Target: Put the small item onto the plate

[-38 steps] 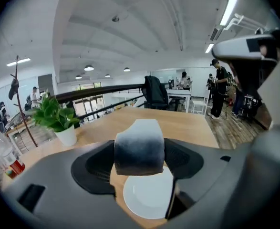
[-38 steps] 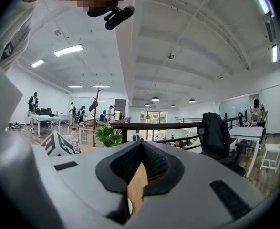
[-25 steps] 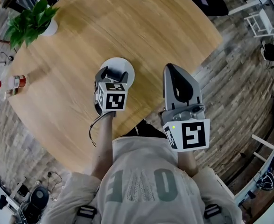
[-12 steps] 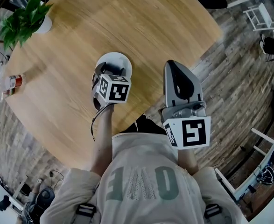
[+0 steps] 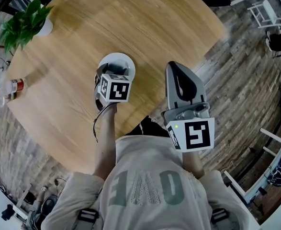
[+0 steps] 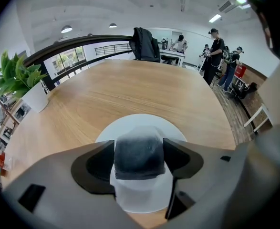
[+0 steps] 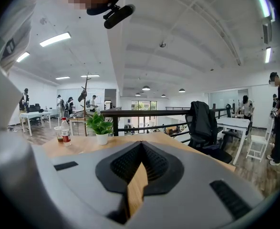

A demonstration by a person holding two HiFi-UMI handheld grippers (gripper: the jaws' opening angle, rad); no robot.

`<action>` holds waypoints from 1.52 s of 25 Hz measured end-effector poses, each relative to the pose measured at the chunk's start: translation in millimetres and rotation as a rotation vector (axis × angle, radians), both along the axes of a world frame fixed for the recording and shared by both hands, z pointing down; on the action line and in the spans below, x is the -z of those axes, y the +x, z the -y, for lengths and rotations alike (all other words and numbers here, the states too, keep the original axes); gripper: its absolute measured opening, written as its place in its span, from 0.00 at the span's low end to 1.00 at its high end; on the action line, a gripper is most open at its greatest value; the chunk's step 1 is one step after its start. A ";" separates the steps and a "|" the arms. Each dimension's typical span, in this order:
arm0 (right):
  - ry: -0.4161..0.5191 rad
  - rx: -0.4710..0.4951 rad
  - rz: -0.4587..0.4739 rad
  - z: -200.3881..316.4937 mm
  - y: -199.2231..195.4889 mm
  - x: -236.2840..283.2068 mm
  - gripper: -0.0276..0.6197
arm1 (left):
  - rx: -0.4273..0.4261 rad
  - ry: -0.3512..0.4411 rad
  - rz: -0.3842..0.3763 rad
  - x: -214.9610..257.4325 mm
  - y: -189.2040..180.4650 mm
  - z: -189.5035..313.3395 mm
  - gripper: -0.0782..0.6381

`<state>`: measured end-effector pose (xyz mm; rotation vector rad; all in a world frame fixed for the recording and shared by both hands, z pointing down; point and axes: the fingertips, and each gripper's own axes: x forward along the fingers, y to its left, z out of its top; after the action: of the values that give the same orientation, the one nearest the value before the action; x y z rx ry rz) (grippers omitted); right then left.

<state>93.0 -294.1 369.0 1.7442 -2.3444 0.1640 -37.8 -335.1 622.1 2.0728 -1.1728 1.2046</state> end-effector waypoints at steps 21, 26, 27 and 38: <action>0.121 0.023 -0.015 -13.7 -7.6 41.2 0.07 | 0.142 0.429 -0.216 148.5 -2.3 27.6 0.55; 0.197 0.042 0.007 -10.8 -19.0 64.6 0.07 | 0.168 0.747 -0.354 250.2 -10.4 18.2 0.53; 0.209 0.047 0.011 -11.5 -21.3 68.1 0.07 | 0.175 0.818 -0.375 268.8 -12.5 11.5 0.44; 0.272 0.087 0.045 -24.8 -29.4 82.5 0.07 | 0.205 1.171 -0.414 364.7 -30.9 -48.0 0.12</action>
<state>63.5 -269.4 286.5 1.7640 -2.5705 -0.1374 -68.7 -287.1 257.4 2.6281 -2.0566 -0.1611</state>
